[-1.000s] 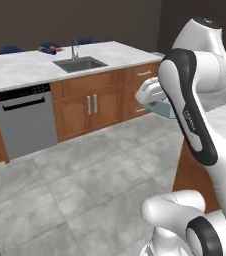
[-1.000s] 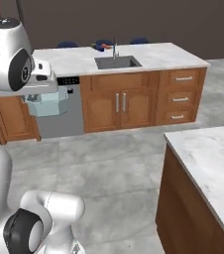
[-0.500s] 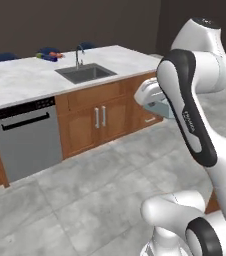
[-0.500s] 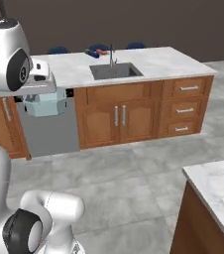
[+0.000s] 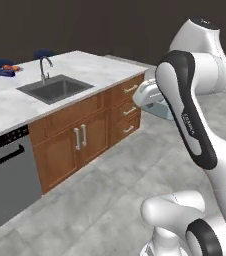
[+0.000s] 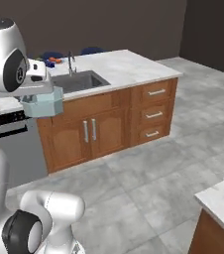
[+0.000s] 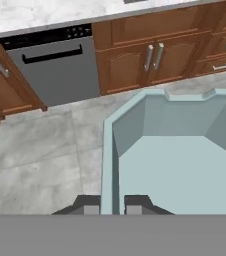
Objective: Retrieve the tupperware and aluminum foil from the cabinet and place them on the dining counter near the plate with squash and sweet potato to prepare for storing leftovers.
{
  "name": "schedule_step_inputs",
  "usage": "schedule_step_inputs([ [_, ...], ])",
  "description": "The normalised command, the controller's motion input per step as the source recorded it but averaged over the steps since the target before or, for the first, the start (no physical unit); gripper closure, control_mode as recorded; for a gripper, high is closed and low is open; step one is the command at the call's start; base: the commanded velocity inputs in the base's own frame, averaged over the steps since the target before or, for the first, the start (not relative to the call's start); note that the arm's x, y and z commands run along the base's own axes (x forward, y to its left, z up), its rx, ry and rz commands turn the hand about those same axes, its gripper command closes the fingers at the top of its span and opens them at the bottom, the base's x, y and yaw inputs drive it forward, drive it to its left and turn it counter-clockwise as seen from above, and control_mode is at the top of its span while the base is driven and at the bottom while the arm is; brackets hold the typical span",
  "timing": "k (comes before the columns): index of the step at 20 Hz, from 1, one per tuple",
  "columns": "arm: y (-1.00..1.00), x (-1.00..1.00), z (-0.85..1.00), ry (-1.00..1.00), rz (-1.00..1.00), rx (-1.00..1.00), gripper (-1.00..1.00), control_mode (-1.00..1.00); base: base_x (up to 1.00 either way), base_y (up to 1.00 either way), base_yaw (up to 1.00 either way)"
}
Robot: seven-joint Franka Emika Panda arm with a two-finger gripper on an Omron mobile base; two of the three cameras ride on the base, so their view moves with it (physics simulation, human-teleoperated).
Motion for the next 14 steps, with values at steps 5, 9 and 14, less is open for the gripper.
schedule_step_inputs([
  [5,0.0,0.0,0.0,0.0,0.0,0.0,1.0,1.0,1.0,0.4,-0.51],
  [9,0.0,0.0,0.0,0.0,0.0,0.0,1.0,1.0,1.0,0.39,-0.51],
  [14,0.0,0.0,0.0,0.0,0.0,0.0,1.0,1.0,1.0,0.4,-0.53],
])
